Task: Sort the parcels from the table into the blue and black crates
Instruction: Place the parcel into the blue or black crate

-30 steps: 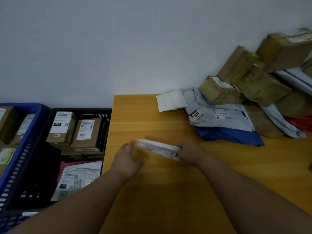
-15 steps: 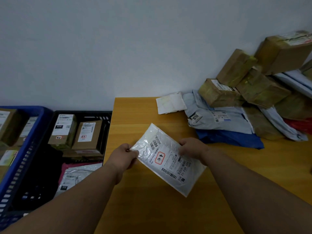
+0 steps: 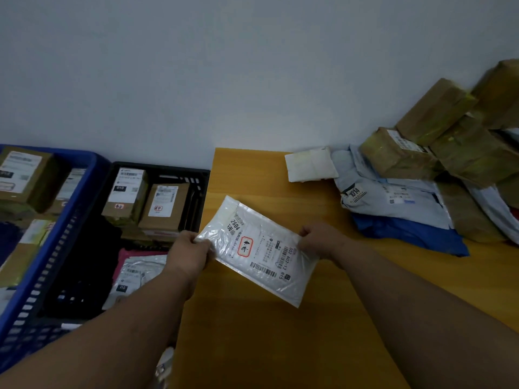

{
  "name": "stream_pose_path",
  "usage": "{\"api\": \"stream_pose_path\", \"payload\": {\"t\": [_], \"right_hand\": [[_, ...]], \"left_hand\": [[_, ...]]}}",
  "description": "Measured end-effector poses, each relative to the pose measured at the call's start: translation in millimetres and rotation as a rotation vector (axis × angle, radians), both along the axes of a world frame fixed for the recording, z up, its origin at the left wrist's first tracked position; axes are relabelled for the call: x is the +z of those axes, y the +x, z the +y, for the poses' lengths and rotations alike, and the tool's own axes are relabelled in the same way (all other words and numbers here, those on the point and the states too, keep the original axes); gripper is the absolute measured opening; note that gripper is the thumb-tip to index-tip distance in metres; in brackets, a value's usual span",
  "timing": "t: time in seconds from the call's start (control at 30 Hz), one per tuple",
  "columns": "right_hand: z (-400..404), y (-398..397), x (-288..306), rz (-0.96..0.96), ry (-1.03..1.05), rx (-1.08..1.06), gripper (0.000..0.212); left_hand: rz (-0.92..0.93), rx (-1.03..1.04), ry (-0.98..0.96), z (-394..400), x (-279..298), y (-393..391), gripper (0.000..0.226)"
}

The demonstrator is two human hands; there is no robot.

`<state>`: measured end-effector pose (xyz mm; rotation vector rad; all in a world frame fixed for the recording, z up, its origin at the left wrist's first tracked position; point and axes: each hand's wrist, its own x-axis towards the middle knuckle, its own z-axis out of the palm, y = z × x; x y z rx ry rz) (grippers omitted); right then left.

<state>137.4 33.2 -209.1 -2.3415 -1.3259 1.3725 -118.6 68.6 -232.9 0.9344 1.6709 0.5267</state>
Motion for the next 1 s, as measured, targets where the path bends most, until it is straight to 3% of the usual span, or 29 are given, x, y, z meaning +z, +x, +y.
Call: {"api": "stream_pose_path", "payload": {"t": [0.13,0.33,0.57,0.73,0.9,1.0], "right_hand": [[23.0,-45.0,-1.6,-0.034,0.07,0.056,0.024],[60.9,-127.5,-12.8,-0.063,0.155,0.158,0.02],[100.2,-221.1,-39.0,-0.066,0.232,0.29,0.019],[122.0,-281.1,-83.2,-0.04,0.162,0.331,0.023],[130.3,-318.0,-129.5,-0.079,0.078,0.345,0.021],[131.8,-332.3,-148.0,-0.111,0.019,0.423,0.031]], "left_hand": [[0.056,0.061,0.03,7.5,4.0,-39.8,0.023],[0.112,0.186,0.052,18.9,0.7,-116.6,0.043],[0.23,0.125,-0.009,36.4,-31.1,-211.7,0.038],[0.241,0.145,-0.073,57.0,-63.9,-262.3,0.029],[0.236,0.095,-0.16,72.2,-101.9,-293.4,0.039],[0.258,0.044,-0.231,76.8,-118.2,-306.2,0.047]]}}
